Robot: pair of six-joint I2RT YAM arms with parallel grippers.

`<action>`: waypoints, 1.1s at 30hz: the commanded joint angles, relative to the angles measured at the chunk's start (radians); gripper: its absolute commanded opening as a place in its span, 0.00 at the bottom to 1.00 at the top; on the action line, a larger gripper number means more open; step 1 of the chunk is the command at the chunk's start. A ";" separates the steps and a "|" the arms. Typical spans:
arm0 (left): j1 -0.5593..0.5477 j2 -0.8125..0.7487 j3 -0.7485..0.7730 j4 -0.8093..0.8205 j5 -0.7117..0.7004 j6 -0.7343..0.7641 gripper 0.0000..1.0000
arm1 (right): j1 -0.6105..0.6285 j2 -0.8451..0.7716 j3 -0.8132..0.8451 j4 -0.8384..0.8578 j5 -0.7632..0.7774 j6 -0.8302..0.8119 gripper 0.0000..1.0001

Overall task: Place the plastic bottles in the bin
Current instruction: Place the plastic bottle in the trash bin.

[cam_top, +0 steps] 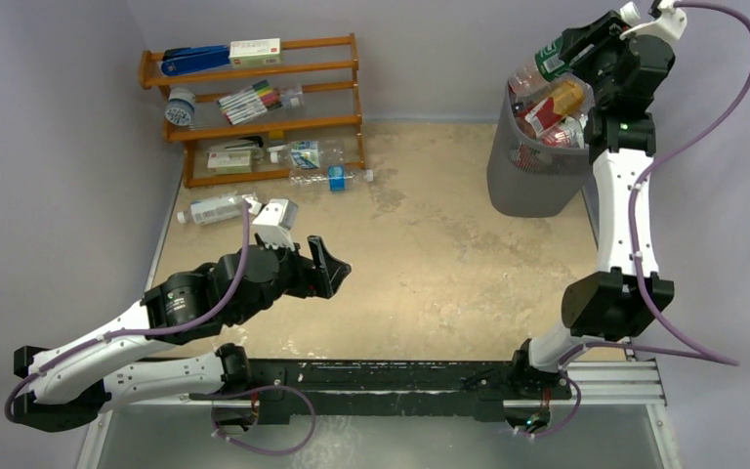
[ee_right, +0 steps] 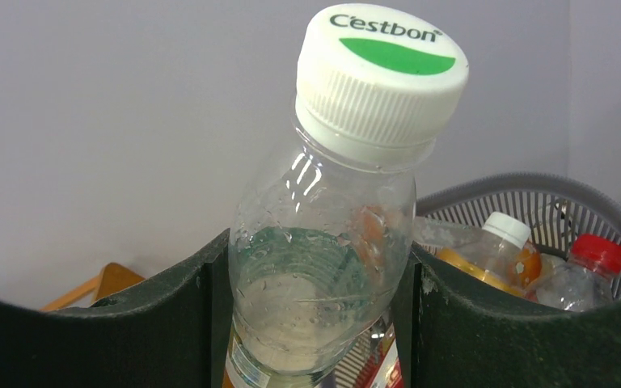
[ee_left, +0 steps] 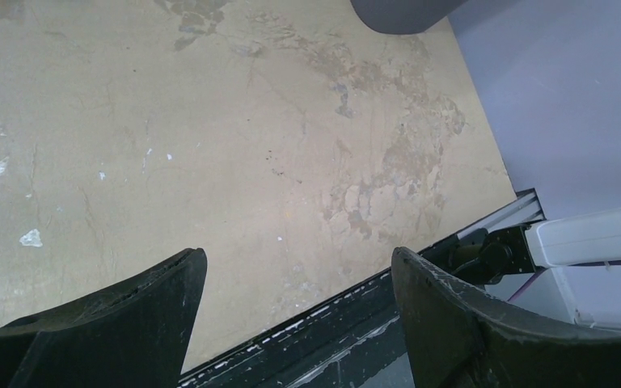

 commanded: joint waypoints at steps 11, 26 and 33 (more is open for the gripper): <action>-0.002 0.000 0.046 0.006 -0.049 0.017 0.85 | -0.004 0.076 -0.028 0.138 0.076 -0.040 0.56; -0.002 0.028 0.048 0.022 -0.054 0.030 0.86 | -0.006 0.134 0.002 0.084 0.068 -0.061 0.80; -0.002 0.045 0.051 0.034 -0.048 0.035 0.86 | -0.007 0.113 0.047 0.041 0.078 -0.076 0.85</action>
